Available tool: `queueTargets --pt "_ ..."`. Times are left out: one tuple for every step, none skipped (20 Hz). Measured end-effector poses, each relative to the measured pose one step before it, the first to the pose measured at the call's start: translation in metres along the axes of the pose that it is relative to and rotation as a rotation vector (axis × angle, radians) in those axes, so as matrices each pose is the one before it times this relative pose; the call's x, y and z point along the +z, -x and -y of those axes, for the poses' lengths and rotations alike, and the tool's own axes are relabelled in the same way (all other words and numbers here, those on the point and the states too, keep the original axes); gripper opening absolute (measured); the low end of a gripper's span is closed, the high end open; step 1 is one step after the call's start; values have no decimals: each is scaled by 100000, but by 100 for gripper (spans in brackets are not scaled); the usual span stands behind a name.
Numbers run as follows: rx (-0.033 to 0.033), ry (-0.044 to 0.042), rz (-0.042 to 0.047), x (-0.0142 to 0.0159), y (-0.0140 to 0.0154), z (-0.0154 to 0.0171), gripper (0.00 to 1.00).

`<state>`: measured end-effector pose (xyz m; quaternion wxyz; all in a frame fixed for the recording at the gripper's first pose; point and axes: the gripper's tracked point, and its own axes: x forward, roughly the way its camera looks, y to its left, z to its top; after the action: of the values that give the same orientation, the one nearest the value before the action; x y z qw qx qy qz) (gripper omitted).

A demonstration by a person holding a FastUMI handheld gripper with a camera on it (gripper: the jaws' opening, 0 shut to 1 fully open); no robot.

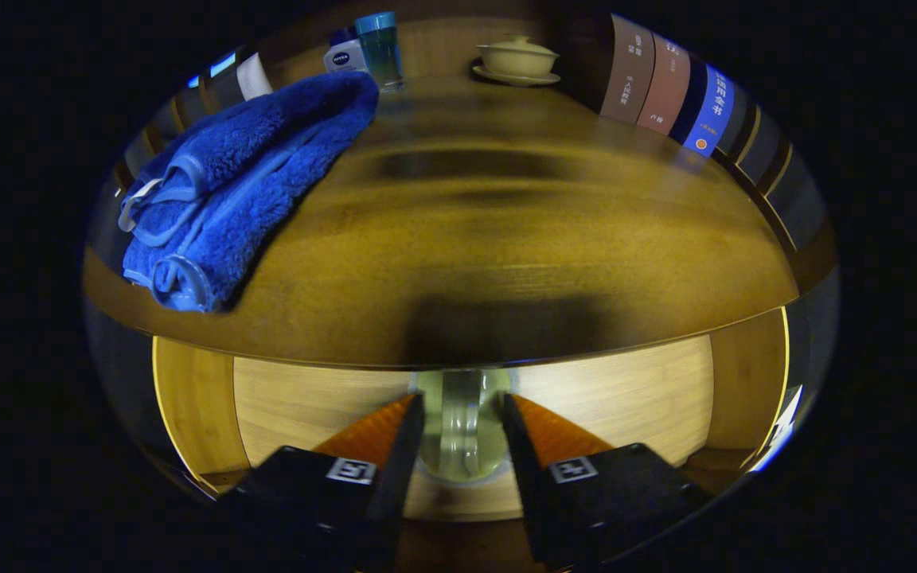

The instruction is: Pull open the drawer, take out the items inside it, and place them on the countertop above the cabinet.

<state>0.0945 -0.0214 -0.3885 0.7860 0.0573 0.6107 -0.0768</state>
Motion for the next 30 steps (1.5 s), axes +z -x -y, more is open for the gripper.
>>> queueTargets --pt "142 618 466 -101 -39 -119 48" --pt "-489 1700 185 118 42 11 38" --pt "671 25 729 264 557 44 38" --pt "151 -759 1199 -129 -523 -96 27" --pt "605 -203 101 -36 209 -153 17" --pt "780 151 98 -109 209 168 17" --pt "280 254 -152 -258 131 39 17" --pt "829 -389 773 -178 356 -33 17" --pt "911 -305 1484 -64 392 -99 17" --pt "874 75 1868 11 695 -15 17" --pt "598 127 2090 -39 848 56 17" --pt "1095 148 2519 -114 1139 -11 17" --pt "375 223 2386 -177 994 89 17" --pt "385 251 2215 -195 1115 103 17" --pt "519 349 1963 -258 1325 46 17" --pt "-25 753 2672 -223 1246 18 17" --pt "-565 968 3171 153 1266 187 16" --pt "-272 458 3310 306 1288 66 17" --pt "65 63 3207 595 979 -22 17" --pt "434 -485 3465 1078 915 -40 17" --pt "705 -905 3841 1536 680 -150 17" --pt "511 -1025 3761 1616 -23 -115 17" --pt "-53 -788 2173 1431 -212 66 17" --pt "242 -385 1274 1107 -283 -78 17" --pt "139 -460 732 1164 -770 -59 17" --pt "405 -314 497 1385 -751 -69 17" --pt "58 -394 465 1394 -922 20 17" --pt "158 -353 144 829 -776 -15 17" --pt "269 -685 -273 985 -1011 -3 17" --pt "-286 -345 -407 885 -1058 37 17"
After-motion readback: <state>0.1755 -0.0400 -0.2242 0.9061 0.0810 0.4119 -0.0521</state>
